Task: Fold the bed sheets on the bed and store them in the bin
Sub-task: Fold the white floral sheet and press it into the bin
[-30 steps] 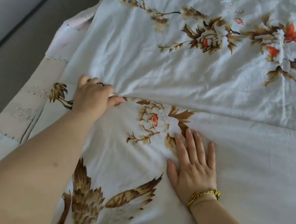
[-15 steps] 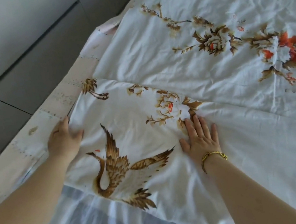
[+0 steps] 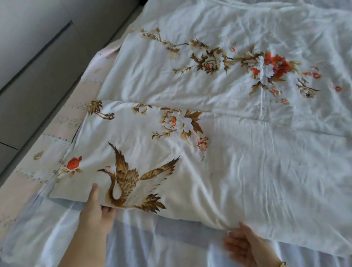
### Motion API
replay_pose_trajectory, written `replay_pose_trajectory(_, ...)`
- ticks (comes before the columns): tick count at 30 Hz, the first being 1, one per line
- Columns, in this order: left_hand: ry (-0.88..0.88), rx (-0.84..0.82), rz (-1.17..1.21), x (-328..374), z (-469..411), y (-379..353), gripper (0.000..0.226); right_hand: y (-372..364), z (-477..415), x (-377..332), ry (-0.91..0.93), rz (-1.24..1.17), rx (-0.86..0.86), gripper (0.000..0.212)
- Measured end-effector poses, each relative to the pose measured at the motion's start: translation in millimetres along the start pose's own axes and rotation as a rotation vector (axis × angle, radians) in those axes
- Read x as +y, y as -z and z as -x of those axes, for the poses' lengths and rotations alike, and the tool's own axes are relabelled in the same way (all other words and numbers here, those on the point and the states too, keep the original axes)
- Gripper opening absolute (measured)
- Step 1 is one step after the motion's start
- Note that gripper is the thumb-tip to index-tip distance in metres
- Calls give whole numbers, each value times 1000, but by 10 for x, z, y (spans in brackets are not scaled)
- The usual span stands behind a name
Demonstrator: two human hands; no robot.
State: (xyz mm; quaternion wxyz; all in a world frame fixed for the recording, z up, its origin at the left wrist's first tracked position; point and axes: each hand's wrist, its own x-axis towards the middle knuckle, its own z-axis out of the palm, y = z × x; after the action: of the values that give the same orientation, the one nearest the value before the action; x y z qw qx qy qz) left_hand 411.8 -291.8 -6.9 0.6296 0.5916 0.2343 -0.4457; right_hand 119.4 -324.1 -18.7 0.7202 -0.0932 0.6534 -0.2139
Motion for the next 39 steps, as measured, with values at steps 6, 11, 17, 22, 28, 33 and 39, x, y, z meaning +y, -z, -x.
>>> replay_pose_trajectory(6, 7, -117, -30, 231, -94, -93, 29, 366, -90, -248, 156, -411, 74, 55)
replay_pose_trajectory(11, -98, -148, -53, 243, -63, -71, 34, 403, -55, -427, 203, -648, 196, 24)
replay_pose_trajectory(17, -189, -137, -138, 323, -147, 17, 35, 539, -26, -401, 144, -336, 247, 25)
replay_pose_trajectory(22, -218, -97, -119, 364, -215, 287, 38, 614, 188, -233, 221, -343, 246, 14)
replay_pose_trajectory(28, -244, -55, -134, 490, -46, 425, 43, 651, 484, -110, 259, -431, 264, 7)
replay_pose_trajectory(33, -267, -76, -133, 549, 334, 632, 32, 715, 914, 14, 319, -421, 263, 16)
replay_pose_trajectory(39, -243, -76, -13, 514, 745, 1100, 45, 911, 1292, 395, 336, -374, 245, 30)
